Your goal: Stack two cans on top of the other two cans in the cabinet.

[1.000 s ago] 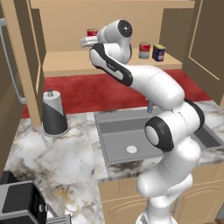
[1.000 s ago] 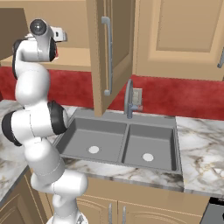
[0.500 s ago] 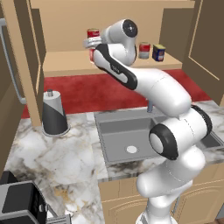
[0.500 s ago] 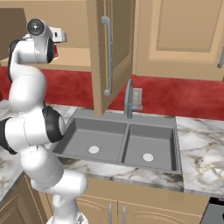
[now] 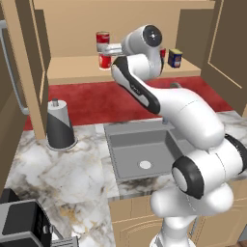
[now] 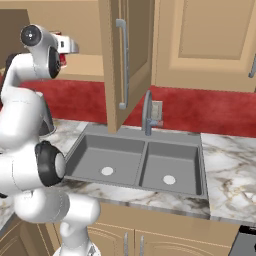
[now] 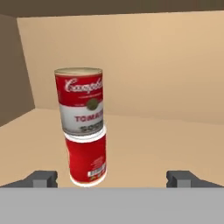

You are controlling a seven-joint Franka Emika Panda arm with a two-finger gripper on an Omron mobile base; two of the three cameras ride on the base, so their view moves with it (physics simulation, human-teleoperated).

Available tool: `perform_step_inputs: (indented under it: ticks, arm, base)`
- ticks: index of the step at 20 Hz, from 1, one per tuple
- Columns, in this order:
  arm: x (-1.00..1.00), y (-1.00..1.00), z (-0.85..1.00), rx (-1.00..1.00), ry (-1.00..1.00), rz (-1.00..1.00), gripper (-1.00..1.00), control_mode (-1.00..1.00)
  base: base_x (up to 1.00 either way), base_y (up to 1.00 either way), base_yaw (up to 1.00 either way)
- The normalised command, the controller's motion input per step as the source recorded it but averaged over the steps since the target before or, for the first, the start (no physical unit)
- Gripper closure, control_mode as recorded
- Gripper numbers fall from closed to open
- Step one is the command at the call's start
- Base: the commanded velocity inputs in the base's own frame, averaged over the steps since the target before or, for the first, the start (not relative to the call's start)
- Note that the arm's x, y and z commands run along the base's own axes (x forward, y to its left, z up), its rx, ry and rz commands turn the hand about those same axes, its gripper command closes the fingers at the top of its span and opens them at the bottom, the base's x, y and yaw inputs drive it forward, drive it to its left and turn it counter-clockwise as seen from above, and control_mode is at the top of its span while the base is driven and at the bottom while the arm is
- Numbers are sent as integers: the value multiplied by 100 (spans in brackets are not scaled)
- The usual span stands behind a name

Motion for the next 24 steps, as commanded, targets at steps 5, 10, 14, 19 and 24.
perform_step_inputs:
  ticks: [5, 10, 14, 19, 24]
  arm:
    - [-28, -53, 0, 0, 0, -21, -100, -100]
    - [-16, -59, 0, 0, 0, -17, -100, -100]
    - [-12, -60, 0, 0, 2, -14, -100, -100]
    - [-7, -50, -4, 0, 2, -8, -100, -100]
    - [2, -38, -8, 0, 0, -6, -100, -100]
  base:
    - [0, 0, 0]
    - [0, 0, 0]
    - [0, 0, 0]
    - [0, 0, 0]
    - [0, 0, 0]
